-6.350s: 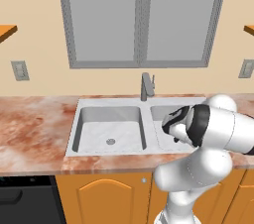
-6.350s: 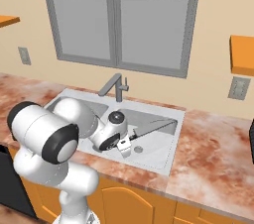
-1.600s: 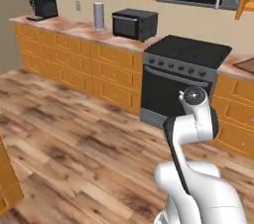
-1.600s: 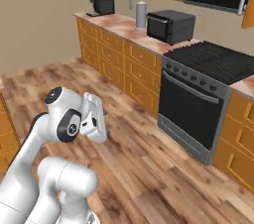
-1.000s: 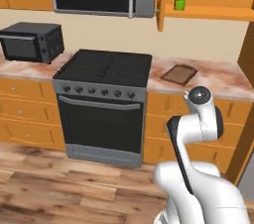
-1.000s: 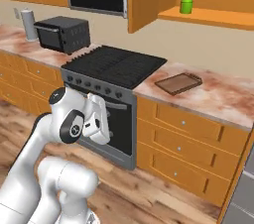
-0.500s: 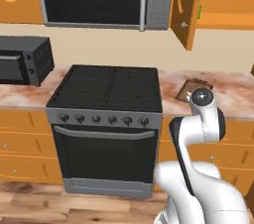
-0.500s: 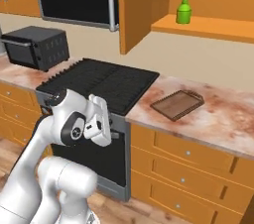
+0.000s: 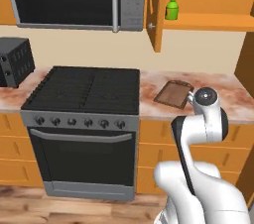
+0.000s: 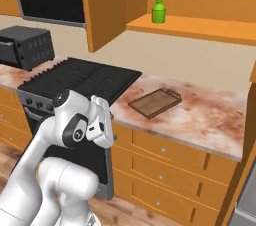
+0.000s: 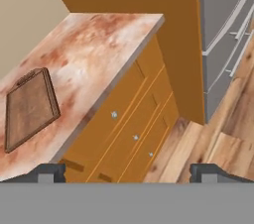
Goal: Move the cutting board and knife to the sink. Then move spray from the cabinet to the counter.
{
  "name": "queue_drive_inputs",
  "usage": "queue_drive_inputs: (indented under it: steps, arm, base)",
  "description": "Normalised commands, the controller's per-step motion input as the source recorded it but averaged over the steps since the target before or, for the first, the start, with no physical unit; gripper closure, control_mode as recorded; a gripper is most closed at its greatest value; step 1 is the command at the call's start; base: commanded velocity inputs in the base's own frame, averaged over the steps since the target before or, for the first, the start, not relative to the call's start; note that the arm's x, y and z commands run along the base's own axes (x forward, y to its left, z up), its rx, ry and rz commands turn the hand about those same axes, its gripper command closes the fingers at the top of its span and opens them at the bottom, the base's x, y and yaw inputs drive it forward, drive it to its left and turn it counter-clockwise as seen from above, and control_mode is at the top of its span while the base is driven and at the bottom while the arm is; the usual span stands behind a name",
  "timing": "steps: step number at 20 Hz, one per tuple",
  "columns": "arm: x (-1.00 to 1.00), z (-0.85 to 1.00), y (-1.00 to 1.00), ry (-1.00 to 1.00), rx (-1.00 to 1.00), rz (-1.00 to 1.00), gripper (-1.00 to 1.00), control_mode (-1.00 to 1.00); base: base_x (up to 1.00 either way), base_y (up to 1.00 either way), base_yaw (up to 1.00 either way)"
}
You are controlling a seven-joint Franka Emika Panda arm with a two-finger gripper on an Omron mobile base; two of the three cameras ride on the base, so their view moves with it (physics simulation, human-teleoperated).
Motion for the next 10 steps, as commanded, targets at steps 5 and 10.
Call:
queue_drive_inputs:
  steps: [5,10]
  arm:
    - [0.0,0.0,0.0,0.0,0.0,0.0,-1.0,1.0]
    - [0.0,0.0,0.0,0.0,0.0,0.0,-1.0,1.0]
  base:
    - [0.43,-0.5,0.09]
    - [0.44,-0.3,-0.03]
